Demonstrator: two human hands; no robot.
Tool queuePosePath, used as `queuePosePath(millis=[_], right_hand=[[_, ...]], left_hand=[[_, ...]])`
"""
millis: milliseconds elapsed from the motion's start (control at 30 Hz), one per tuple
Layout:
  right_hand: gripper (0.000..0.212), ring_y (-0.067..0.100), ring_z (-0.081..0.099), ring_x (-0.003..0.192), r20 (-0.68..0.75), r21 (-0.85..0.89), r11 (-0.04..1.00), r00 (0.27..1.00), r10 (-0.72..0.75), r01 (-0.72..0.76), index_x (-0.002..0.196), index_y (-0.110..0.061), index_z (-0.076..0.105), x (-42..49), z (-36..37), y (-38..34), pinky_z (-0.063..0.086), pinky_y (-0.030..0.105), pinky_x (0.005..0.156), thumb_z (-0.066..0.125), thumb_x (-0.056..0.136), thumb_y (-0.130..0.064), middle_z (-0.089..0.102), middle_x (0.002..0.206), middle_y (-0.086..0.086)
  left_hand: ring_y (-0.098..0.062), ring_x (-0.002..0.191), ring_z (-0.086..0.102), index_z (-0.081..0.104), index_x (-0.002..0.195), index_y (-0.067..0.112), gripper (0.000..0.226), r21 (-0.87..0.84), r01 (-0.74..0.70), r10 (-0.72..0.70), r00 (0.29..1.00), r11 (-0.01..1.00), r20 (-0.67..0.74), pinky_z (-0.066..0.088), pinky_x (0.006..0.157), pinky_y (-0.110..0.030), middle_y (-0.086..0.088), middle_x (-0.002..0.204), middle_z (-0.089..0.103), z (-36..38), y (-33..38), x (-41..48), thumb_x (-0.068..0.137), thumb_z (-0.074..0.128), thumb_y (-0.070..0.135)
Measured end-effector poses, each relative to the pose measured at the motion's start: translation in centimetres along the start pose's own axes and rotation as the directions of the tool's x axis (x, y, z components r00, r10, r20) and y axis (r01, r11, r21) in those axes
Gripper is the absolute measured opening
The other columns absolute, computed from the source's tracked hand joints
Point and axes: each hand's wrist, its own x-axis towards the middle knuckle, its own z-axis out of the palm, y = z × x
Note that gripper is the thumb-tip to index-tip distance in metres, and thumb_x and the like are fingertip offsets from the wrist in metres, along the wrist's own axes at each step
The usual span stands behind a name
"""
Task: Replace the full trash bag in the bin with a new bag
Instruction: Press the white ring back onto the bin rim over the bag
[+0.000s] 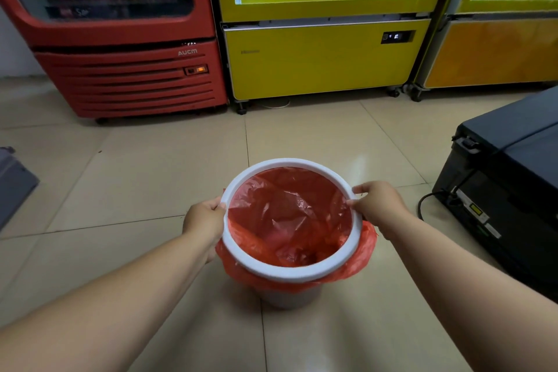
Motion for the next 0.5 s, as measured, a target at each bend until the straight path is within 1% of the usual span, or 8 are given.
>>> queuePosePath(millis=[67, 133, 167, 267, 300, 400, 467, 500], right_hand=[[0.04, 0.033, 0.068, 0.096, -0.012, 0.096, 0.995, 1.0, 0.019, -0.018, 0.122, -0.011, 0.062, 1.2, -0.1, -0.7, 0.053, 0.034, 0.083, 0.069, 0.083, -0.016, 0.071, 0.107, 0.017], [0.042, 0.034, 0.066, 0.1, 0.023, 0.213, 0.976, 0.999, 0.043, -0.047, 0.126, -0.008, 0.058, 2.3, -0.1, -1.1, 0.052, 0.04, 0.093, 0.066, 0.085, -0.01, 0.068, 0.112, 0.02], [0.044, 0.035, 0.065, 0.102, 0.055, 0.262, 0.962, 0.997, 0.061, -0.074, 0.129, -0.008, 0.056, 2.6, -0.2, -1.1, 0.051, 0.043, 0.095, 0.065, 0.086, -0.007, 0.067, 0.114, 0.02], [0.048, 0.034, 0.065, 0.089, 0.141, 0.374, 0.914, 0.983, 0.115, -0.16, 0.131, -0.013, 0.054, 3.0, -0.3, -1.0, 0.054, 0.045, 0.09, 0.064, 0.086, -0.001, 0.067, 0.109, 0.022], [0.049, 0.033, 0.065, 0.086, 0.15, 0.4, 0.899, 0.98, 0.126, -0.177, 0.131, -0.013, 0.054, 3.1, -0.3, -0.8, 0.055, 0.044, 0.088, 0.064, 0.085, 0.0, 0.067, 0.106, 0.022], [0.048, 0.034, 0.068, 0.089, 0.121, 0.414, 0.888, 0.979, 0.163, -0.199, 0.128, -0.008, 0.056, 3.3, 0.1, -0.1, 0.055, 0.045, 0.088, 0.069, 0.082, -0.003, 0.069, 0.103, 0.021], [0.037, 0.036, 0.069, 0.089, 0.101, 0.41, 0.892, 0.981, 0.164, -0.191, 0.118, -0.005, 0.063, 3.4, 0.5, 0.2, 0.055, 0.047, 0.088, 0.069, 0.082, -0.005, 0.071, 0.097, 0.02], [0.031, 0.036, 0.07, 0.087, 0.092, 0.399, 0.899, 0.983, 0.157, -0.181, 0.113, -0.005, 0.067, 3.4, 0.6, 0.3, 0.056, 0.047, 0.087, 0.069, 0.082, -0.006, 0.072, 0.092, 0.018]], left_hand=[[-0.029, 0.089, 0.067, 0.061, 0.122, 0.017, 0.033, -0.003, -0.004, 0.004, 0.999, 1.0, 0.052, 0.054, 0.089, -0.04, -0.008, 0.106, 0.07, 0.8, 0.9, 1.2, 0.095, 0.043, 0.015], [-0.026, 0.085, 0.066, 0.063, 0.119, 0.018, 0.033, -0.017, -0.013, 0.015, 0.996, 1.0, 0.093, 0.052, 0.086, -0.038, -0.006, 0.101, 0.071, 1.3, 1.5, 2.2, 0.094, 0.042, 0.014], [-0.025, 0.083, 0.065, 0.064, 0.117, 0.018, 0.033, -0.021, -0.019, 0.021, 0.995, 1.0, 0.1, 0.052, 0.085, -0.037, -0.005, 0.097, 0.071, 1.3, 1.7, 2.5, 0.094, 0.042, 0.013], [-0.025, 0.086, 0.065, 0.061, 0.121, 0.016, 0.033, -0.035, -0.019, 0.022, 0.994, 0.999, 0.106, 0.051, 0.092, -0.041, -0.004, 0.096, 0.07, 1.3, 1.6, 3.3, 0.093, 0.045, 0.01], [-0.025, 0.085, 0.065, 0.059, 0.123, 0.014, 0.033, -0.049, -0.012, 0.017, 0.994, 0.999, 0.11, 0.052, 0.092, -0.041, -0.003, 0.094, 0.069, 1.2, 1.5, 3.5, 0.093, 0.047, 0.01], [-0.022, 0.076, 0.065, 0.058, 0.124, 0.011, 0.032, -0.099, 0.007, 0.006, 0.991, 0.995, 0.133, 0.054, 0.079, -0.034, -0.001, 0.086, 0.07, 1.0, 1.0, 3.6, 0.093, 0.049, 0.009], [-0.02, 0.072, 0.065, 0.058, 0.123, 0.01, 0.031, -0.106, 0.002, 0.012, 0.991, 0.994, 0.137, 0.054, 0.07, -0.029, -0.001, 0.084, 0.07, 0.9, 0.9, 3.7, 0.093, 0.05, 0.009], [-0.019, 0.071, 0.065, 0.058, 0.123, 0.011, 0.031, -0.09, -0.007, 0.019, 0.991, 0.996, 0.131, 0.054, 0.07, -0.029, -0.001, 0.084, 0.07, 0.9, 0.9, 3.8, 0.093, 0.05, 0.009]])
